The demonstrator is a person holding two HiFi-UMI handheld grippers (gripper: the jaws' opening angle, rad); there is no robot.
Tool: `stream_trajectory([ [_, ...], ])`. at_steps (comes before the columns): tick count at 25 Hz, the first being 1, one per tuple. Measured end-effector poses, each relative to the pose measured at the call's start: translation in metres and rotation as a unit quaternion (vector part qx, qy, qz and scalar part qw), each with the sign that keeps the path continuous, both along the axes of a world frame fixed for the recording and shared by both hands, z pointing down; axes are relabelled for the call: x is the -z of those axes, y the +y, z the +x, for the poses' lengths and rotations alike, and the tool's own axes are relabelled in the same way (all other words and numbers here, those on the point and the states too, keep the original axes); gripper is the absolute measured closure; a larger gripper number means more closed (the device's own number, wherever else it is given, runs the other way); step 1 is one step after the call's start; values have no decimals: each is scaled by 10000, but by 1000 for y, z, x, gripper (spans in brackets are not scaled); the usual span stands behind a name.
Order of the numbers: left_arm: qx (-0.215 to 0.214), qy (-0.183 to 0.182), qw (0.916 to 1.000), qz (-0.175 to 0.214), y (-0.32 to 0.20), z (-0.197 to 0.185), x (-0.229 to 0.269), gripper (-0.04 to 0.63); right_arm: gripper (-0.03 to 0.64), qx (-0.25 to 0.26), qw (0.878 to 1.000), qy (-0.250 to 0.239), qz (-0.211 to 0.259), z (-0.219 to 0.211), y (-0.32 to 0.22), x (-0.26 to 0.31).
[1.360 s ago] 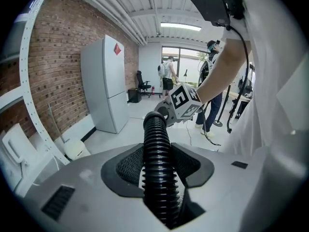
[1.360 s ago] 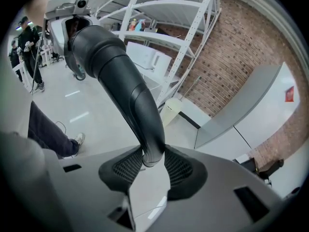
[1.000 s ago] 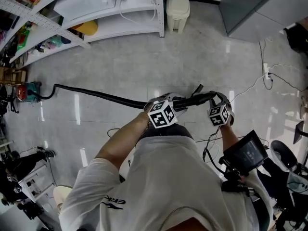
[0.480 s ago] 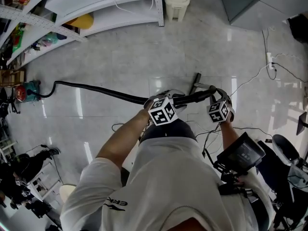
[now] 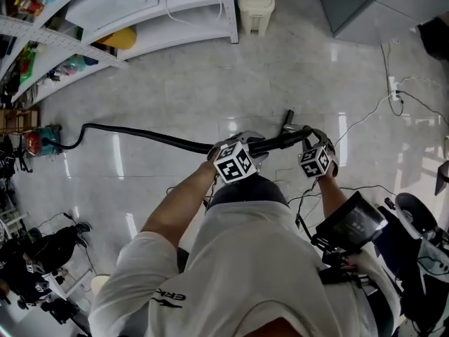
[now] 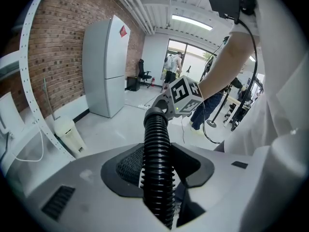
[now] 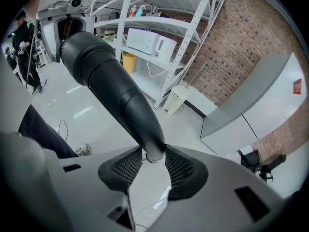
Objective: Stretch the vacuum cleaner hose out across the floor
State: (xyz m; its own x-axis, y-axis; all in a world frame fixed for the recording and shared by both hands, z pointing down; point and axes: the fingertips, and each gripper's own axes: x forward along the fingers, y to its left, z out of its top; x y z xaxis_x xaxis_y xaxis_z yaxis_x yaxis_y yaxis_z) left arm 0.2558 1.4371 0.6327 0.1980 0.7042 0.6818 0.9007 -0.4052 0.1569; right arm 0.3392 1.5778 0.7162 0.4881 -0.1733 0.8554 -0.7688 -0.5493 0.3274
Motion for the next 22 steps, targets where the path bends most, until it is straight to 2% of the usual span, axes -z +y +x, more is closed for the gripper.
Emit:
stream_trajectory([
  [12, 76, -180, 9997, 165, -6, -3, -7, 419, 464, -606, 9971, -190, 411, -8, -2, -7],
  [22, 57, -193, 9996, 221, -9, -2, -5, 419, 463, -609, 9970, -201, 428, -6, -3, -5],
])
